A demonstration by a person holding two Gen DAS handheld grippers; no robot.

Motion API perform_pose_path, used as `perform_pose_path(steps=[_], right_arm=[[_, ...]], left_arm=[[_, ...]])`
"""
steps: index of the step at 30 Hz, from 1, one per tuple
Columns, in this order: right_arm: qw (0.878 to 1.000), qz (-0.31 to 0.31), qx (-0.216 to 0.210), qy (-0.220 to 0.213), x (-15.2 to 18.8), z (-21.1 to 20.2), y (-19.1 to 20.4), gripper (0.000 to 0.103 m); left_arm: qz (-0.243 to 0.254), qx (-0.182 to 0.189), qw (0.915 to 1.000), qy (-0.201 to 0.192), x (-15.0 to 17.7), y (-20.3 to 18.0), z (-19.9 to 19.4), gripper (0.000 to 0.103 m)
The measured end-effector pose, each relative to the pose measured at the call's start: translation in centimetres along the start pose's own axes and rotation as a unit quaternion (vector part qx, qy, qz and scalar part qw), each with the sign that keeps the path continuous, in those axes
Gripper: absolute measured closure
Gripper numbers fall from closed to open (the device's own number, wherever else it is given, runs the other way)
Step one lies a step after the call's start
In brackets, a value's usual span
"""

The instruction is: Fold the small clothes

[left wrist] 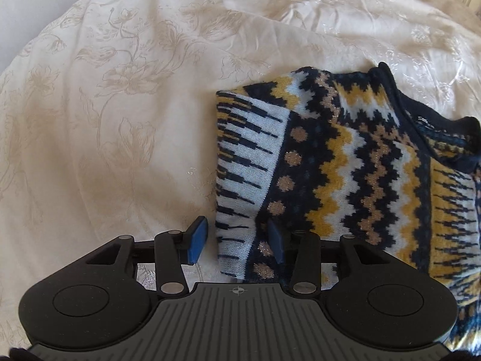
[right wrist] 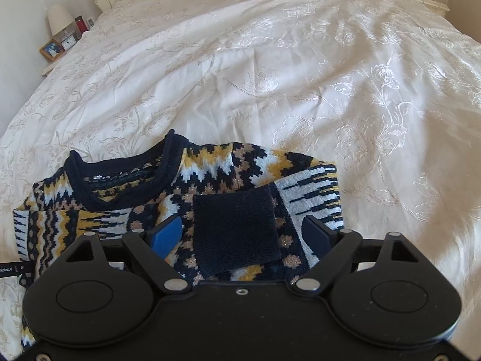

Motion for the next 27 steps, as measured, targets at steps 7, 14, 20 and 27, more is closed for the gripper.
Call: perform_pose_path(steps=[7,14,20,27], right_arm=[[0.999,0.021,-0.019,0.024,0.5,1.4,-0.9,0.055],[0.996,0.066,-0.053,-0.017,-0.2,-3.2,-1.6,0.095],[0.996,0.087,-0.026,-0.006,1.6,-5.7,-3.2,0.099],[0.992,0.121,-0.002,0.018,3.0,-4.1,-5.0,0.085]], left_arm=[[-0.005,0.000,1.0000,-0.001,0.1,0.1,0.1,0.058],[-0.009,-0.002,0.9999,-0.005,-0.7,0.1,-1.4,0.058],[-0.007,0.020,0.9992,-0.034,-1.6,0.1,-4.1,0.058],[0.013,0.003,0.9995,-0.030,-2.3,-0.8,-2.3,0.058]])
Point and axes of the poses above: each gripper's, at about its wrist camera, not at the fingertips, and z roughly the way its jaws point, y to its left, x to its underside, the point moved 6 cm from there along z, roughly the way its jaws point, and after that the axes turned 7 degrees about -z, right-handed, at the moved point
